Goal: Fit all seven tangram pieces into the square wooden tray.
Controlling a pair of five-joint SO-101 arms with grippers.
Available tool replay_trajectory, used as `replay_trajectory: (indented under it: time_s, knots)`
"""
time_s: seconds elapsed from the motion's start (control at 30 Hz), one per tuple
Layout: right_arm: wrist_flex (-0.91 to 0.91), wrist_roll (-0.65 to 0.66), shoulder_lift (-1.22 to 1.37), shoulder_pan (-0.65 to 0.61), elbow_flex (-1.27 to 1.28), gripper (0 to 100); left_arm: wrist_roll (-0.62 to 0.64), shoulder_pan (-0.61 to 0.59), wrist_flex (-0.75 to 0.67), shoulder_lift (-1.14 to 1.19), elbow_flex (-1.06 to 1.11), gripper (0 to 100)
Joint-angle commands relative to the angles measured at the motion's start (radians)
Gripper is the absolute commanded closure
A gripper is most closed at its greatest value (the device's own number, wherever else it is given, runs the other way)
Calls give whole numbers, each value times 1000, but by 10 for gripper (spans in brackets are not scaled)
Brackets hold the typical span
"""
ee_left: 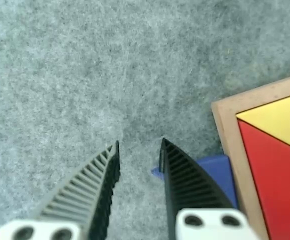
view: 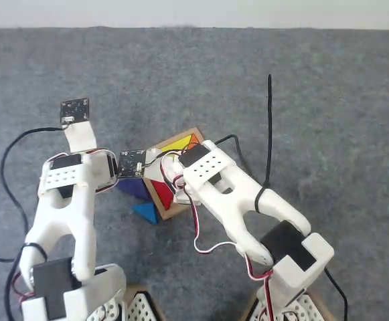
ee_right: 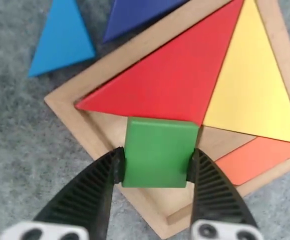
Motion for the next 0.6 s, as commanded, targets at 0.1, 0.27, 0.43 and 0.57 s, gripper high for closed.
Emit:
replay_trajectory:
  time_s: [0.1,0.27,0.43,0.57]
  knots:
    - [-4,9,-5,10,-29,744,-9,-5,-18,-6,-4,877]
    - [-4,9,-7,10,-29,735,-9,-3,-18,-6,-4,877]
    - [15,6,-39,42,-48,735,-9,-2,-18,-6,-4,877]
    - [79,-97,-156,108,-89,735,-9,-2,-18,-6,-4,877]
